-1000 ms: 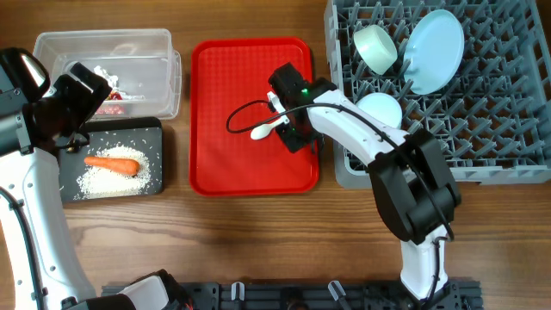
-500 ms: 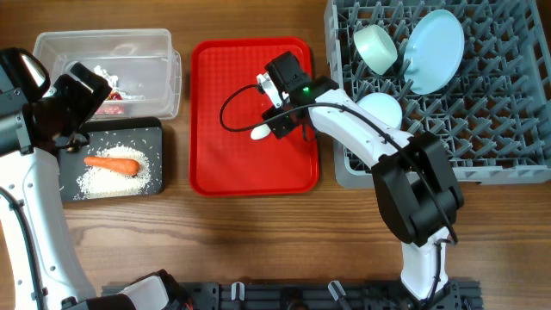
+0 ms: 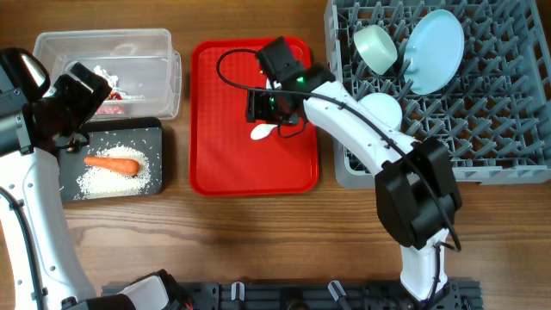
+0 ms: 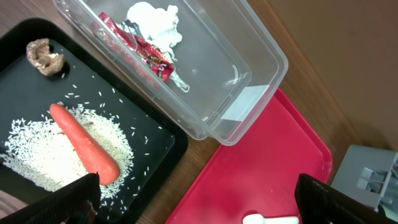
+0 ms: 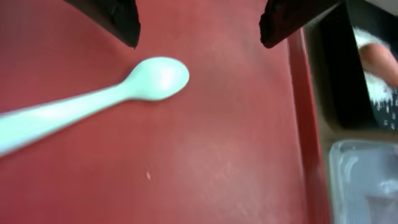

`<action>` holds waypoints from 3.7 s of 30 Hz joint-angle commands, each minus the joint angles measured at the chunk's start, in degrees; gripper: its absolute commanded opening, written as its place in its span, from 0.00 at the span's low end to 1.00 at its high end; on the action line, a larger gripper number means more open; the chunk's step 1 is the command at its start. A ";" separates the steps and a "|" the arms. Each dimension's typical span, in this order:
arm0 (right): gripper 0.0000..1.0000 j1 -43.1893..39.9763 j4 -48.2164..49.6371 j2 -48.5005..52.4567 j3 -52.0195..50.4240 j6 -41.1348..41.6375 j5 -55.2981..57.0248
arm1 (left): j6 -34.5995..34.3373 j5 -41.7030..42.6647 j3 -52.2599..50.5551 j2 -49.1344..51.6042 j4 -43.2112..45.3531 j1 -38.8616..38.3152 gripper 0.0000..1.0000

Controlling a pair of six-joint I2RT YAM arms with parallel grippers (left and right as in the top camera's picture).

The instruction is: Sort waste into correct bins and load items into the dishwasher rack

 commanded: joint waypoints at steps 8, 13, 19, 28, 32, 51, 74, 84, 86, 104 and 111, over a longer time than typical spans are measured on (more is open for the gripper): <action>0.64 4.59 1.84 4.46 -4.52 24.00 11.54 | -0.31 -0.13 0.07 0.33 0.15 0.37 1.00; 0.64 5.46 6.10 4.85 -6.36 24.83 14.40 | -0.28 -0.13 0.07 0.33 0.15 0.37 1.00; 0.62 5.44 9.33 7.65 -6.93 27.15 14.53 | -0.31 -0.13 0.07 0.33 0.15 0.37 1.00; 0.37 5.44 9.35 8.68 -6.95 27.80 15.54 | -0.28 -0.13 0.07 0.33 0.15 0.37 1.00; 0.16 5.44 8.35 8.68 -6.95 27.74 15.87 | -0.28 -0.13 0.07 0.33 0.15 0.37 1.00; 0.46 2.80 13.84 5.90 -0.02 -9.92 5.01 | -0.28 -0.13 0.07 0.33 0.15 0.37 1.00; 0.90 -5.35 20.06 9.20 20.09 -33.66 16.72 | -0.28 -0.13 0.07 0.33 0.15 0.37 1.00; 0.94 -4.92 32.72 19.26 20.09 -33.35 18.84 | -0.28 -0.13 0.07 0.33 0.15 0.37 1.00; 0.94 -4.92 34.14 20.79 20.09 -32.41 17.70 | -0.31 -0.13 0.07 0.33 0.15 0.37 1.00; 0.72 -4.94 36.11 27.12 19.98 -27.47 17.16 | -0.28 -0.13 0.07 0.33 0.15 0.37 1.00; 0.72 -5.01 38.10 29.35 19.98 -27.21 17.16 | -0.28 -0.13 0.07 0.33 0.15 0.37 1.00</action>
